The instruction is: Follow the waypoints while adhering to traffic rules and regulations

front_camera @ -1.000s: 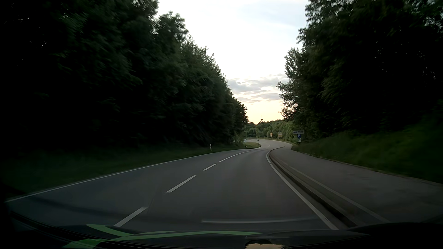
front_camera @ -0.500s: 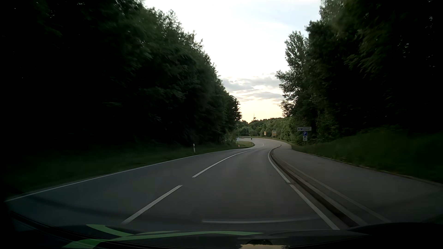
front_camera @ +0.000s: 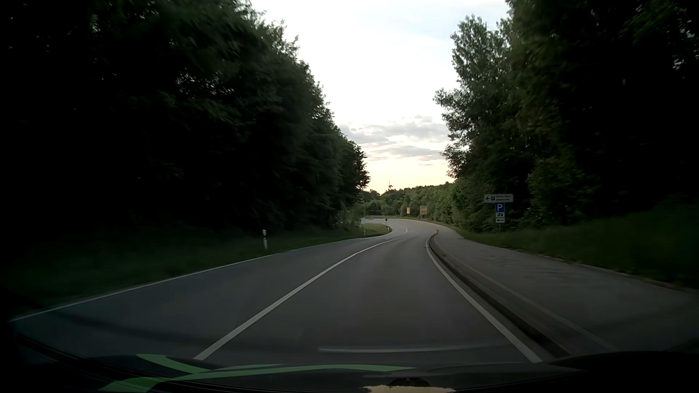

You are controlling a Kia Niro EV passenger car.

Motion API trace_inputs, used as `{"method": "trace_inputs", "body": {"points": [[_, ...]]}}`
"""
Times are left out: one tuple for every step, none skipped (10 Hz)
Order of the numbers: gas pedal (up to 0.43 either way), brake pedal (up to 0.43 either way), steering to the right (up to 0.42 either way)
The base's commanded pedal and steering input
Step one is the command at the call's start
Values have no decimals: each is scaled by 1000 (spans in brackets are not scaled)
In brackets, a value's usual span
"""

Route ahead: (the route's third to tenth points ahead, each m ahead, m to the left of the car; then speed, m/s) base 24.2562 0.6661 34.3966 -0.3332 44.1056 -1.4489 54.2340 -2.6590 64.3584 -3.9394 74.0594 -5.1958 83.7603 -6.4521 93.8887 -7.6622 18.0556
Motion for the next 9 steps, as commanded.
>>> {"method": "trace_inputs", "body": {"points": [[0, 0, 13], [0, 0, 15], [0, 0, 16], [0, 0, 16], [0, 0, 16], [0, 6, 16], [0, 49, 16], [0, 91, 16], [0, 110, 16]]}}
